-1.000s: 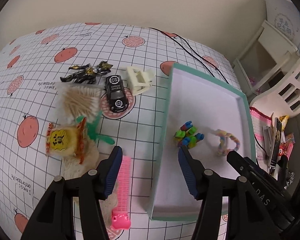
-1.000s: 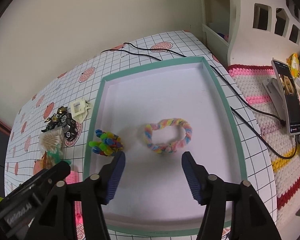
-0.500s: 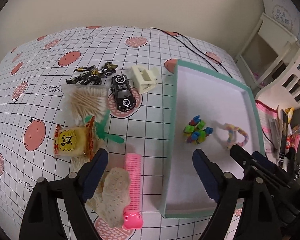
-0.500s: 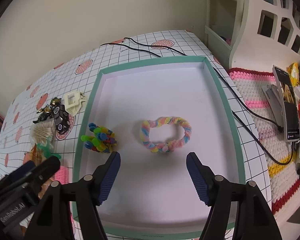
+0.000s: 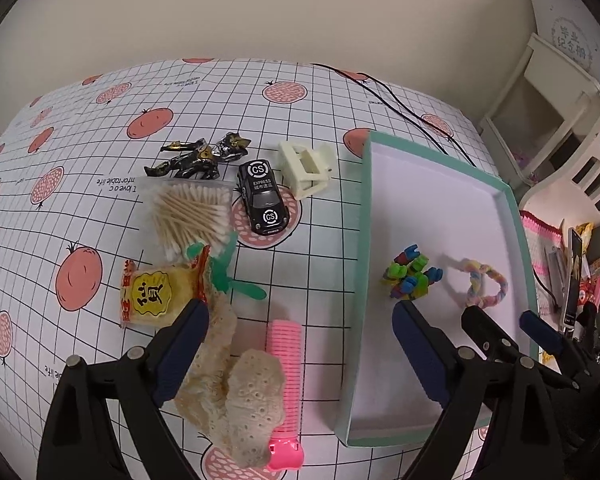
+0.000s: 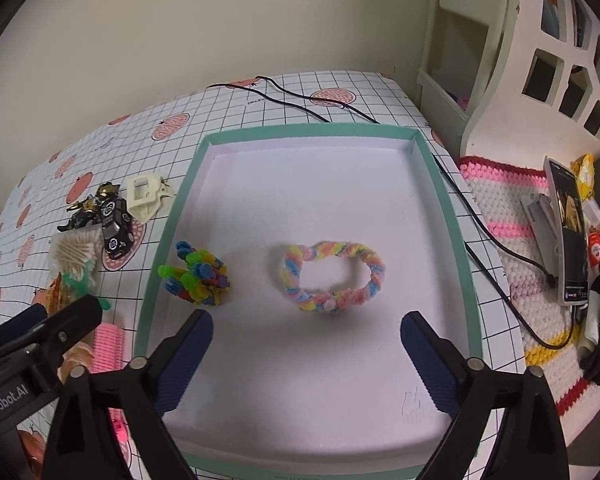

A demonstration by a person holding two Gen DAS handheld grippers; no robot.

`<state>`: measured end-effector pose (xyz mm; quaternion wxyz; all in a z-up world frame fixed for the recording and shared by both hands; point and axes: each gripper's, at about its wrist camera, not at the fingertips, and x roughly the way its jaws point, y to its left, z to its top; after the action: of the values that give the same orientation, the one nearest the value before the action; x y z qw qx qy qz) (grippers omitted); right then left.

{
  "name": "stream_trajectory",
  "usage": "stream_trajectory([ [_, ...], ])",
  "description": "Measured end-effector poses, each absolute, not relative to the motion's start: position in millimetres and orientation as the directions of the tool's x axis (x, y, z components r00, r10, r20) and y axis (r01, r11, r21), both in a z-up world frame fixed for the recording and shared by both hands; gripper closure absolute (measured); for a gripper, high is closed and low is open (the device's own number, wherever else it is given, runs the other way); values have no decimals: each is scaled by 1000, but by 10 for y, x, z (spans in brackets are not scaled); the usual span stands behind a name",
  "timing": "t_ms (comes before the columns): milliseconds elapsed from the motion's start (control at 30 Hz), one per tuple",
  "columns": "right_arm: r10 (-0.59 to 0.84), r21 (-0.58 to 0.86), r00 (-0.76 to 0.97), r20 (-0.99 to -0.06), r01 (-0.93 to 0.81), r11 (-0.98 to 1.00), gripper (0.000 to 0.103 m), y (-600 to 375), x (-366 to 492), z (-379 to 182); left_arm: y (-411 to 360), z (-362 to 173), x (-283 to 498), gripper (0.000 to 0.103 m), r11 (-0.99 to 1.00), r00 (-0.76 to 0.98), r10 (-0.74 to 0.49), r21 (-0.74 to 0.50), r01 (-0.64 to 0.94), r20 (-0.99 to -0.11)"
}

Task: Organize objects
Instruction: 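Move both grippers back toward the snack packet and lace cloth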

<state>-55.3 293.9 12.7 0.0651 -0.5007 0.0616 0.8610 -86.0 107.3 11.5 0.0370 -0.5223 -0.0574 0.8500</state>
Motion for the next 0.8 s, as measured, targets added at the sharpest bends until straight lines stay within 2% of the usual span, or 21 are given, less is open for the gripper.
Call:
stream_trajectory([
  [300,55,45,-484,-873,-194,-980,0,2982,-548,100,1033,98,-858,9,-991,-449,111,-134,21,-887],
  [800,65,39,-468,-881,-210,-977,0,3028,-539,66,988,95,-864,9,-987,-447,116,-152,46,-887],
])
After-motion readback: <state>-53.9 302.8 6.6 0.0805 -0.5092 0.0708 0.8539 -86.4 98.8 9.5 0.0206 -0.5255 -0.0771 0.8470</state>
